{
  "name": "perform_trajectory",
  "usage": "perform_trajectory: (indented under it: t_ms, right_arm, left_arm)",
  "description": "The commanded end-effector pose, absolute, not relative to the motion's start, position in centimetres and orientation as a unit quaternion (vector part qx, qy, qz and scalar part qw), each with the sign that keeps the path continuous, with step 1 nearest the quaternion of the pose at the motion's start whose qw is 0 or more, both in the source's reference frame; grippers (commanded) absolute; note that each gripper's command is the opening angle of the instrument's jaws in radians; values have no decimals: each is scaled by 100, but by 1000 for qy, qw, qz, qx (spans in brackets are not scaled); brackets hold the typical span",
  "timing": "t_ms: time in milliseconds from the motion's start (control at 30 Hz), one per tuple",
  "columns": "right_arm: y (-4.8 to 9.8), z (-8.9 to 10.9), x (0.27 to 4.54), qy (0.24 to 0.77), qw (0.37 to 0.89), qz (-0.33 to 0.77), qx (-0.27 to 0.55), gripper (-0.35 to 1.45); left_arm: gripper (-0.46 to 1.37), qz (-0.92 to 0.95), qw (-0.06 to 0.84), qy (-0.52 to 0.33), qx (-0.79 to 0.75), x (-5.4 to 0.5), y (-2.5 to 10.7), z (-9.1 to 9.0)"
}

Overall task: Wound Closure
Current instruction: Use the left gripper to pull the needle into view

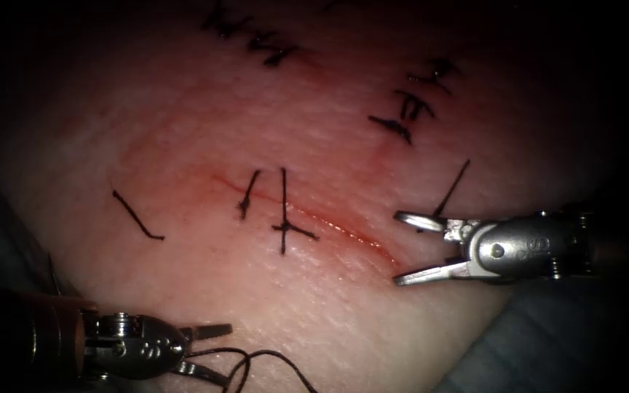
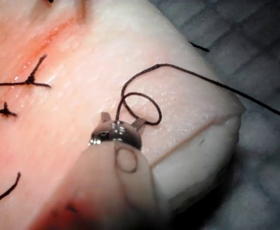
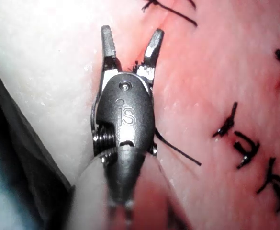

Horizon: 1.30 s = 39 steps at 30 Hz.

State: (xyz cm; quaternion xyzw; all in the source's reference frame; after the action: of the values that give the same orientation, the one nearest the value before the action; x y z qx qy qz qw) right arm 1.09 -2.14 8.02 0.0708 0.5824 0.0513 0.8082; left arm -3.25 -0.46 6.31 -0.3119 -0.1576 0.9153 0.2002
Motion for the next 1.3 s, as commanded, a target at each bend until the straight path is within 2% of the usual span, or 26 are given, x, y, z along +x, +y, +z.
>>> perform_trajectory:
  t_ms: [33,167,233,367,833,1300]
  right_arm:
    - [-215,802,109,583,808,51,73,120]
    - [-216,802,109,583,808,50,73,120]
    - [-217,801,109,583,808,49,73,118]
    - [-219,801,109,584,807,50,76,117]
    - [-222,805,103,583,807,53,79,114]
    - [-225,813,85,576,812,59,71,112]
  left_arm:
    - [28,916,198,-159,-311,-325,-47,633]
    - [27,919,193,-161,-303,-327,-49,644]
    - [1,921,188,-158,-303,-327,-51,651]
    - [-35,921,189,-157,-301,-330,-46,654]
    - [-35,926,176,-152,-298,-358,-2,607]
    - [-35,919,205,-127,-313,-373,95,575]
